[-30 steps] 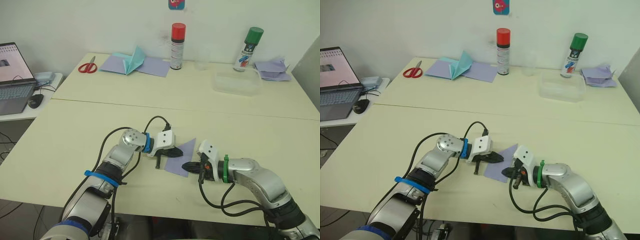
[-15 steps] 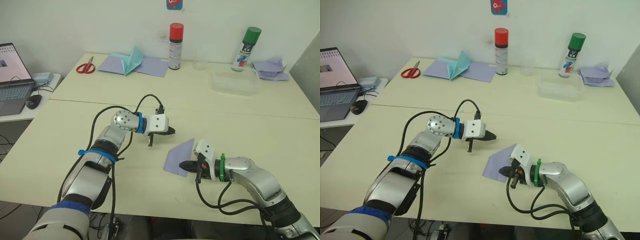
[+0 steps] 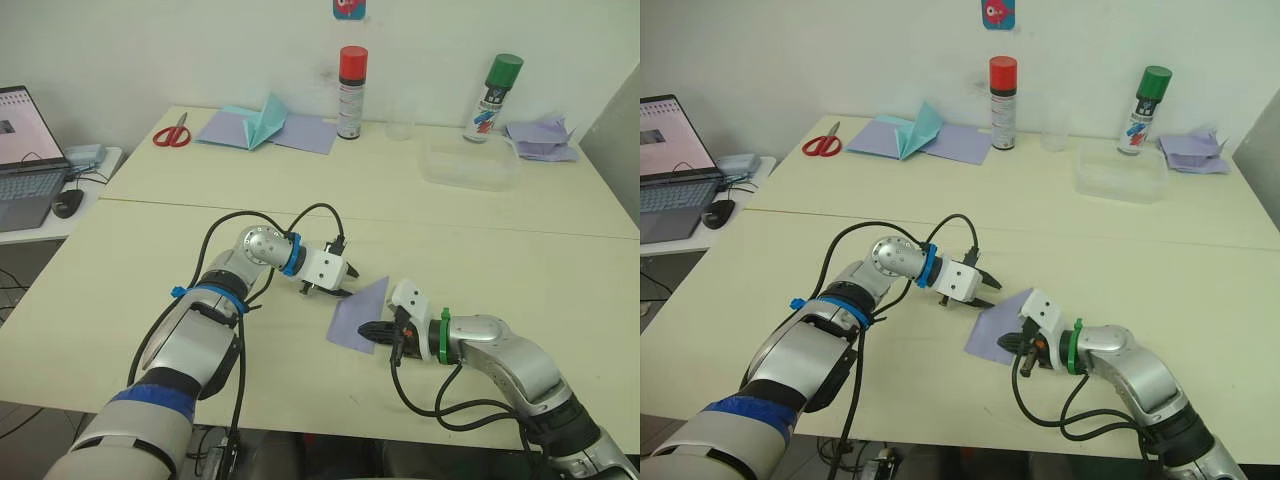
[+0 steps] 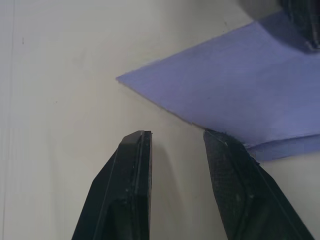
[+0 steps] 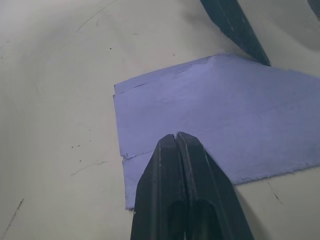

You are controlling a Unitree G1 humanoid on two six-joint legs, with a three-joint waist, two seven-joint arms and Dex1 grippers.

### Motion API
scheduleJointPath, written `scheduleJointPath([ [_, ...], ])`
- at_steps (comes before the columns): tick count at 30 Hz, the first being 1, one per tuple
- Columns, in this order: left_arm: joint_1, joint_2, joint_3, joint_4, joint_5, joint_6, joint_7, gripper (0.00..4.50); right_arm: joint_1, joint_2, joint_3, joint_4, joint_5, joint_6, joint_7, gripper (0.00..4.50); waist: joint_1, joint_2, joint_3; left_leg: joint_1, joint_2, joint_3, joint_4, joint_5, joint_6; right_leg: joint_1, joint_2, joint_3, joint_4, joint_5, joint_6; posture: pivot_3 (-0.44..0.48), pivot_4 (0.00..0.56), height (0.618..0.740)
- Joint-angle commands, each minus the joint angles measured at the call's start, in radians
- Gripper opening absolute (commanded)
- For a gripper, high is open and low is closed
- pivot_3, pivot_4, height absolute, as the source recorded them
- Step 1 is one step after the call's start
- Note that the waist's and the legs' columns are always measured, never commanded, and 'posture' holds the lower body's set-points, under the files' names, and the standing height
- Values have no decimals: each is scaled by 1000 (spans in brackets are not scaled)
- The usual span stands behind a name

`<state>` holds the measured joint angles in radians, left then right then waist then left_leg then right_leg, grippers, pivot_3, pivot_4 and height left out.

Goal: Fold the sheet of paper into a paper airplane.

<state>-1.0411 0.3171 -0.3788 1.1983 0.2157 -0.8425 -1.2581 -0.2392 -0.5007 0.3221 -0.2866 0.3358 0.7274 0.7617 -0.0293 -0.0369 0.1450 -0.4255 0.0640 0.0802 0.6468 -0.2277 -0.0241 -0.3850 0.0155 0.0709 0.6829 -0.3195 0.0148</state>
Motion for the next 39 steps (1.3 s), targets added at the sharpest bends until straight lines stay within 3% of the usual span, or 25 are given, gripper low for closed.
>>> scheduleJointPath([
  [1, -18, -15, 40, -3, -49, 27, -65, 1948, 13, -6, -39, 16, -7, 20, -31, 0, 0, 0, 0, 0, 0, 0, 0, 0, 0, 0, 0, 0, 0, 0, 0, 0, 150, 740],
  [6, 16, 11, 63, -31, -78, 51, -142, 1948, -3, -43, -117, -55, 28, 32, -13, 0, 0, 0, 0, -1, 0, 0, 0, 0, 0, 0, -1, 0, 0, 0, 0, 0, 150, 740],
  [14, 31, 25, 97, -52, -93, 26, -116, 1948, -53, -52, -141, -91, 63, 73, -4, 0, 0, 0, 0, -2, 0, -1, 0, 0, 0, -3, 0, 0, 1, 0, 0, 0, 150, 740],
  [25, 50, -3, 40, -63, -56, -219, -87, 1948, -67, -29, -164, -30, 40, 50, -32, 0, 2, 0, 0, -4, 0, 0, 0, 0, 0, -3, -2, 0, 0, 0, 0, 0, 150, 740],
  [28, 51, 5, 15, -53, -26, -260, -67, 1345, -69, -33, -178, -24, 40, 45, -39, 0, 1, 0, 0, -4, 0, 0, 0, 0, 0, -3, -2, 0, 0, 0, 0, 0, 150, 740],
  [32, 55, 17, 1, -56, -2, -278, -33, 79, -68, -21, -195, -35, 43, 40, -65, 0, 1, 0, 0, -4, 0, 0, 0, 0, 0, -3, -1, 0, 1, 0, 0, 0, 150, 740],
  [36, 78, 35, 20, -135, -38, -160, -30, 32, -60, 7, -227, -52, 43, 17, -108, 0, 1, 0, 0, -4, 0, 0, 0, 0, 0, -3, -1, 0, 1, 0, 0, 0, 150, 740],
  [39, 157, 128, 27, -338, -7, 46, -12, 32, -41, 23, -247, -90, 46, -4, -136, 0, -5, 0, 0, -3, 0, 0, 1, 0, 0, -4, -1, 1, 3, 0, 0, 0, 150, 740],
])
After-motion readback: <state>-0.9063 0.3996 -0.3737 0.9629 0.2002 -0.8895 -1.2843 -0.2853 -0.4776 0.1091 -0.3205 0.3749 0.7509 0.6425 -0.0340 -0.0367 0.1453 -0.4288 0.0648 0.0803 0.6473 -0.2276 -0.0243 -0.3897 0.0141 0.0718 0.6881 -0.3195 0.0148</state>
